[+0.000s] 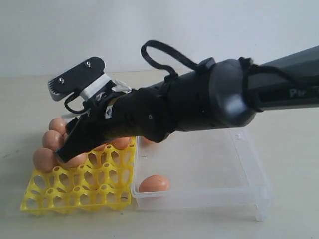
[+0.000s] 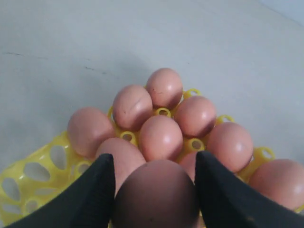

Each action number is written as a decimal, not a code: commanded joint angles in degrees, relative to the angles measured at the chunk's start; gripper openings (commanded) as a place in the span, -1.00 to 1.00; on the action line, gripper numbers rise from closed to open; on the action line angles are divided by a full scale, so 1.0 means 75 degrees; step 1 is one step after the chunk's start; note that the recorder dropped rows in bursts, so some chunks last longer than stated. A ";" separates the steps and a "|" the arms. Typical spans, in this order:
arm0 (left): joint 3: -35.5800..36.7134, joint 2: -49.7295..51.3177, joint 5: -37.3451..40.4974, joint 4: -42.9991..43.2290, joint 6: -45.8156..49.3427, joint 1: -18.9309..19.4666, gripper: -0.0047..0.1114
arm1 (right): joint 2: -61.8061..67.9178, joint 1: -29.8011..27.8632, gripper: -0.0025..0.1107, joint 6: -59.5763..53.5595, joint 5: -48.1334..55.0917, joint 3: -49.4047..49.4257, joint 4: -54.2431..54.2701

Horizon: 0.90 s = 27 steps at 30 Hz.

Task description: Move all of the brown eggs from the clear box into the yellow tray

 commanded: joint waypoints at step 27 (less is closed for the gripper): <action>-0.0031 -0.0043 -0.0047 -0.0023 -0.0031 -0.0038 -0.92 | 0.0902 0.0062 -0.96 0.0199 -0.1341 0.0217 0.0054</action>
